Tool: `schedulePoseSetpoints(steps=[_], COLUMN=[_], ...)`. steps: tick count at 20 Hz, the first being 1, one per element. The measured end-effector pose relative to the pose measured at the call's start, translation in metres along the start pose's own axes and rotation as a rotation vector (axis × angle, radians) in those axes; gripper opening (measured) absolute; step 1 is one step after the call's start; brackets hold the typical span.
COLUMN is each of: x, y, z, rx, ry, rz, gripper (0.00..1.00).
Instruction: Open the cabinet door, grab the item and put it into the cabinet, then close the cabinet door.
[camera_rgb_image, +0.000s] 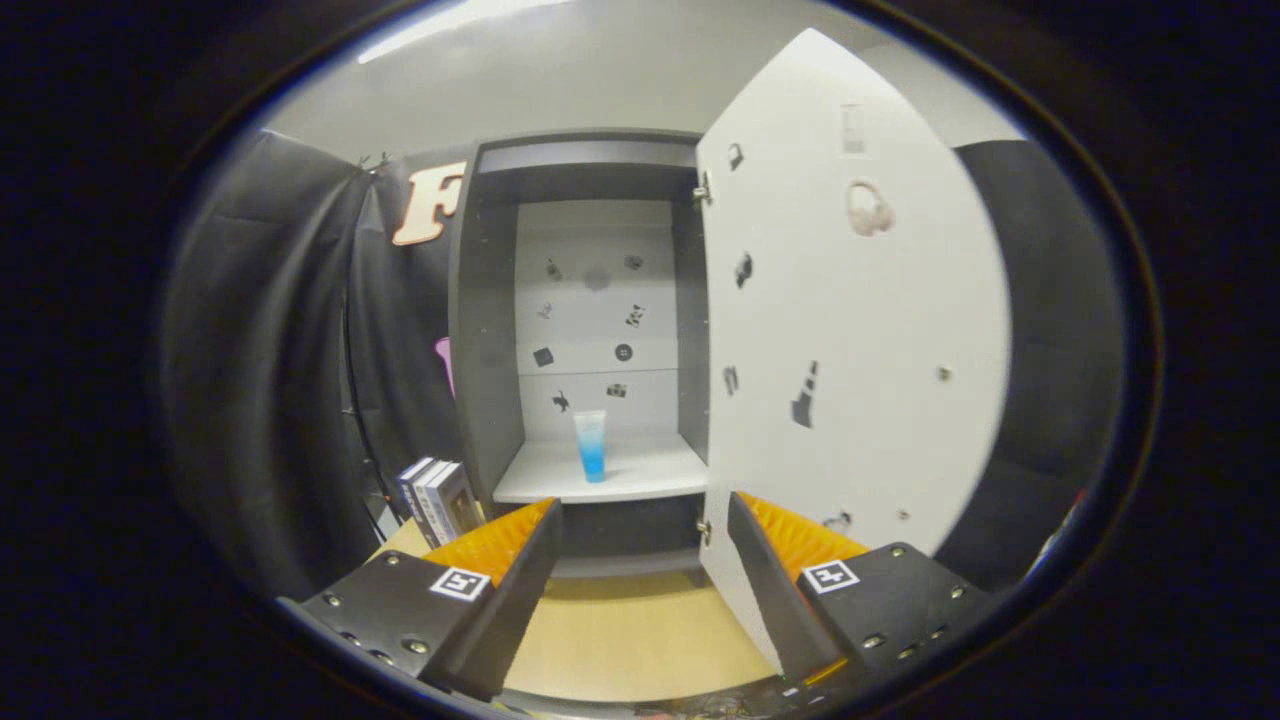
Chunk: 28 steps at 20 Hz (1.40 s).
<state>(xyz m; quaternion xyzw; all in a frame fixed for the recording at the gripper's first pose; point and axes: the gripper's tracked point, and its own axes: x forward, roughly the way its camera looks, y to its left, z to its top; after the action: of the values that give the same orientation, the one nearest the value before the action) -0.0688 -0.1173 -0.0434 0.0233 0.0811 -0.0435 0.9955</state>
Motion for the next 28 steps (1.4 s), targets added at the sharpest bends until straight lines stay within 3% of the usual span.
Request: schedulePoseSetpoints(steps=[4,8,15,19,24,28], x=[-0.047,-0.064,-0.029,-0.007,-0.008,-0.017], y=[-0.066,-0.131,-0.209,-0.220,-0.204,-0.174], z=[-0.005,-0.011,-0.002,-0.010,-0.005,-0.005], rx=[-0.016,-0.017,-0.012,0.029,-0.011,0.007], ry=[0.005,0.020,-0.012,0.021,-0.002,-0.011], rz=[-0.103,-0.211,-0.301,-0.288,-0.254,-0.174], gripper=[0.98,0.98,0.98,0.97,0.96,0.96])
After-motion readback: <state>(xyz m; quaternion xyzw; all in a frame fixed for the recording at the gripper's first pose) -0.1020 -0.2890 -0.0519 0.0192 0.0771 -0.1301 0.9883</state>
